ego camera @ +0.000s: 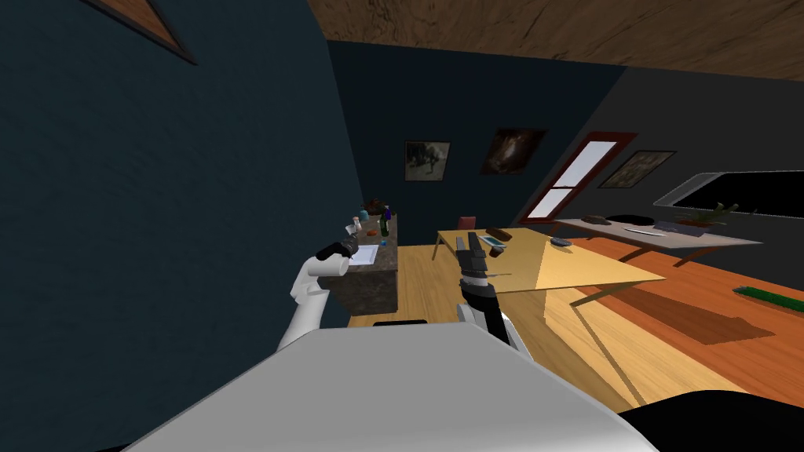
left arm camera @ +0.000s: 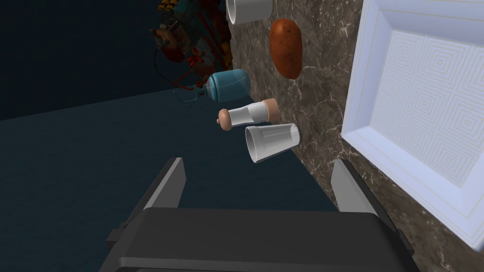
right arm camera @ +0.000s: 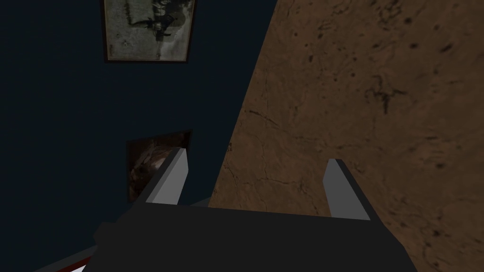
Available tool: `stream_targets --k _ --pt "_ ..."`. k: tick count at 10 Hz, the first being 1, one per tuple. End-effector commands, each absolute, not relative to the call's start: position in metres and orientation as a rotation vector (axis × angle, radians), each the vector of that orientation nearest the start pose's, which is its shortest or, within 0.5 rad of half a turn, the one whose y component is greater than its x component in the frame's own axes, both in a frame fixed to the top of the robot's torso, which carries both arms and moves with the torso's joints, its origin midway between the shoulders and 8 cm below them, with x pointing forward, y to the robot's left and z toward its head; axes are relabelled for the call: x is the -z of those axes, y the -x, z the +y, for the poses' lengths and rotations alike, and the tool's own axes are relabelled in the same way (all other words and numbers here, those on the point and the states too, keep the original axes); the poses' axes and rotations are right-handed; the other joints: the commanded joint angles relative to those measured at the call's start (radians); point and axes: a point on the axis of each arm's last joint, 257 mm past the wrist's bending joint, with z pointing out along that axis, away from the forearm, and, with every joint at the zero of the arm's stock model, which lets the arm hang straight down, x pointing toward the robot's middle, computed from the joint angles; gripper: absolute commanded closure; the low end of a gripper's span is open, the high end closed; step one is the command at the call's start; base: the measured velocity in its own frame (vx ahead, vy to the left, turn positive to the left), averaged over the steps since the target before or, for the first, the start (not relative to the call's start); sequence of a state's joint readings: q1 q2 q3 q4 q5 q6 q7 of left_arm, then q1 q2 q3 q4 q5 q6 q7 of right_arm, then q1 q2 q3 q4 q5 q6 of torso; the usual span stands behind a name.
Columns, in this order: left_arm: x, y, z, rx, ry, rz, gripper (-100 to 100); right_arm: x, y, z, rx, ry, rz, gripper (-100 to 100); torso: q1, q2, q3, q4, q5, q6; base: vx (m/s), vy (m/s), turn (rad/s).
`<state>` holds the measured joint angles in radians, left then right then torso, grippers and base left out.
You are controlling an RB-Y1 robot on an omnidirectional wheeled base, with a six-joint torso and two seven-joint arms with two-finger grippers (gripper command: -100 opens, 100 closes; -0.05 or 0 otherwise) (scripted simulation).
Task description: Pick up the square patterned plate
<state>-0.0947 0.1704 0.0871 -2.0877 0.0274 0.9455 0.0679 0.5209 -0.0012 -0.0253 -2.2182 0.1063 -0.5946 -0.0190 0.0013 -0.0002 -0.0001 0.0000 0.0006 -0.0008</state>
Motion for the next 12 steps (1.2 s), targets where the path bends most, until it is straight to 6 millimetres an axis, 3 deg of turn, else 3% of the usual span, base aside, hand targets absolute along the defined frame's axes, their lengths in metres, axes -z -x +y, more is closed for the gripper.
stream_targets --k 1,12 --pt "0.155 -0.528 0.294 0.9 1.482 1.419 -100 -0.007 -0.339 -0.275 -1.231 -0.58 0.667 0 0.0 0.0 0.0 0.0 0.0 0.0 -0.009 0.023 -0.14" --pt "0.216 -0.513 0.316 0.707 1.767 1.538 -100 -0.007 -0.339 -0.275 -1.231 -0.58 0.667 0 0.001 0.0 0.0 0.0 0.0 0.0 -0.009 0.03 -0.09"
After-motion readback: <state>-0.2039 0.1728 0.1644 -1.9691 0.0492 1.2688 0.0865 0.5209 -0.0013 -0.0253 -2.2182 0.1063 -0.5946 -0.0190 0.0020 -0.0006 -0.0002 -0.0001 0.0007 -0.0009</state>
